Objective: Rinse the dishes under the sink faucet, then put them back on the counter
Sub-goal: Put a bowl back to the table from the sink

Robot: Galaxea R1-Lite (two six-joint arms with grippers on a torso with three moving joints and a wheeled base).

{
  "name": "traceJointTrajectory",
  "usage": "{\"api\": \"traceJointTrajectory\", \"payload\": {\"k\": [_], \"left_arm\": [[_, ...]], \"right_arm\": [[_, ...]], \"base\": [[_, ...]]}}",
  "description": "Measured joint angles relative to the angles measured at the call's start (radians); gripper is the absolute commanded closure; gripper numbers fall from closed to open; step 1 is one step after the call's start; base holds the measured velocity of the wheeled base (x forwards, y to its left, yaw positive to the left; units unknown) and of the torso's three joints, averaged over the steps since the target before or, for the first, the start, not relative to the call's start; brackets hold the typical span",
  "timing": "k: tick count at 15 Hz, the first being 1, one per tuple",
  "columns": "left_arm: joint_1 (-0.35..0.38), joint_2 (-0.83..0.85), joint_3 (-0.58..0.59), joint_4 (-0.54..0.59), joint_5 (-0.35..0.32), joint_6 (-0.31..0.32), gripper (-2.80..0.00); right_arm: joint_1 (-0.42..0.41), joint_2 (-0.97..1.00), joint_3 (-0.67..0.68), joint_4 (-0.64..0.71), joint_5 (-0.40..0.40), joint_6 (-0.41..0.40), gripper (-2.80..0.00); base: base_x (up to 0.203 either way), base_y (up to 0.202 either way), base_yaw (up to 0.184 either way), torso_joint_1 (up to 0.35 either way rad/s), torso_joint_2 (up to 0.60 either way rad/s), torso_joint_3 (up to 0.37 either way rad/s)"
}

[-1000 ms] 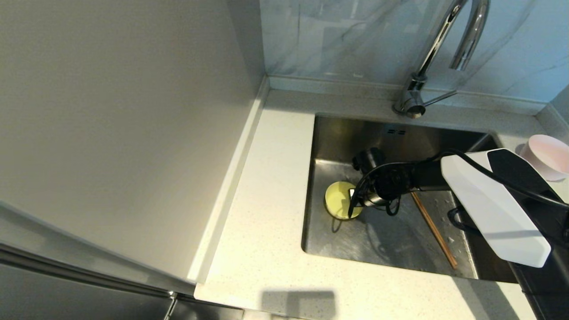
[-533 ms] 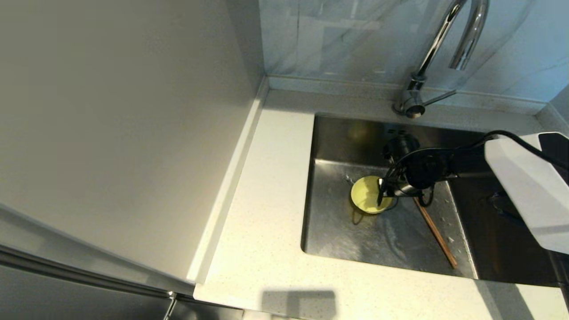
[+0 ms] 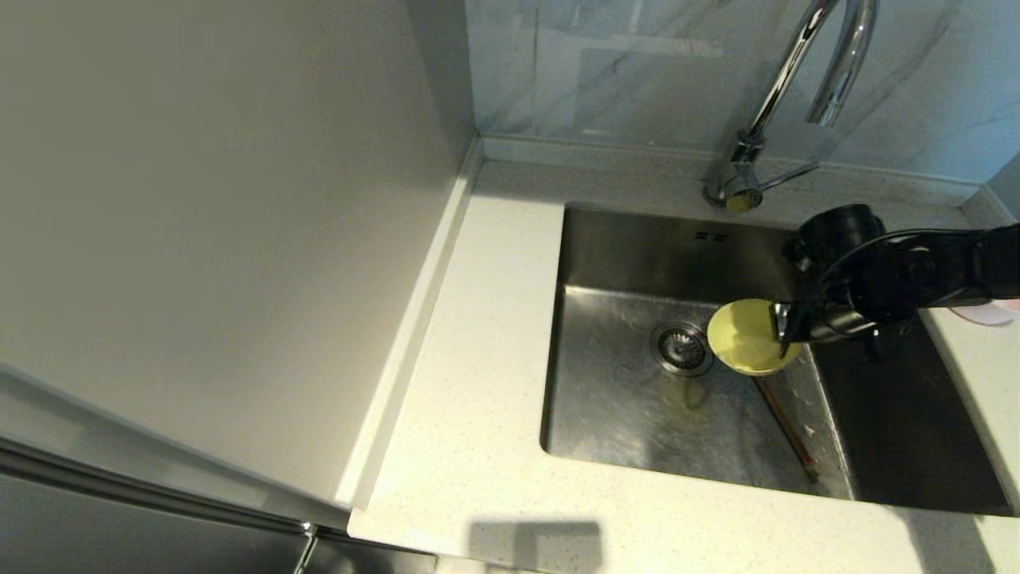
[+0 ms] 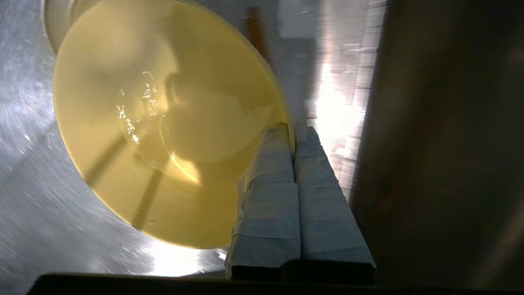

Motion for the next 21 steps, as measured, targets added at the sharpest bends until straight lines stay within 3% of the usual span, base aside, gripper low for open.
{"api": "traceJointTrajectory", "payload": {"k": [4, 7, 16, 21], "left_arm": [[0.0, 0.0, 0.0, 0.0, -0.001, 0.0, 0.0], [0.0, 0.0, 0.0, 0.0, 0.0, 0.0, 0.0], [0.0, 0.0, 0.0, 0.0, -0.001, 0.0, 0.0], [0.0, 0.0, 0.0, 0.0, 0.0, 0.0, 0.0]], "right_arm": [[-0.077, -0.172, 0.17, -0.131, -0.017, -0.102, 0.0], [-0.112, -0.247, 0.238, -0.32, -0.048, -0.145, 0.0], [-0.15, -0.285, 0.509, -1.252, -0.073, -0.468, 0.0], [-0.185, -0.264, 0.569, -1.659, -0.077, -0.527, 0.0]], "base": [[0.0, 0.0, 0.0, 0.0, 0.0, 0.0], [0.0, 0.0, 0.0, 0.0, 0.0, 0.0], [0.0, 0.0, 0.0, 0.0, 0.0, 0.0], [0.0, 0.0, 0.0, 0.0, 0.0, 0.0]]}}
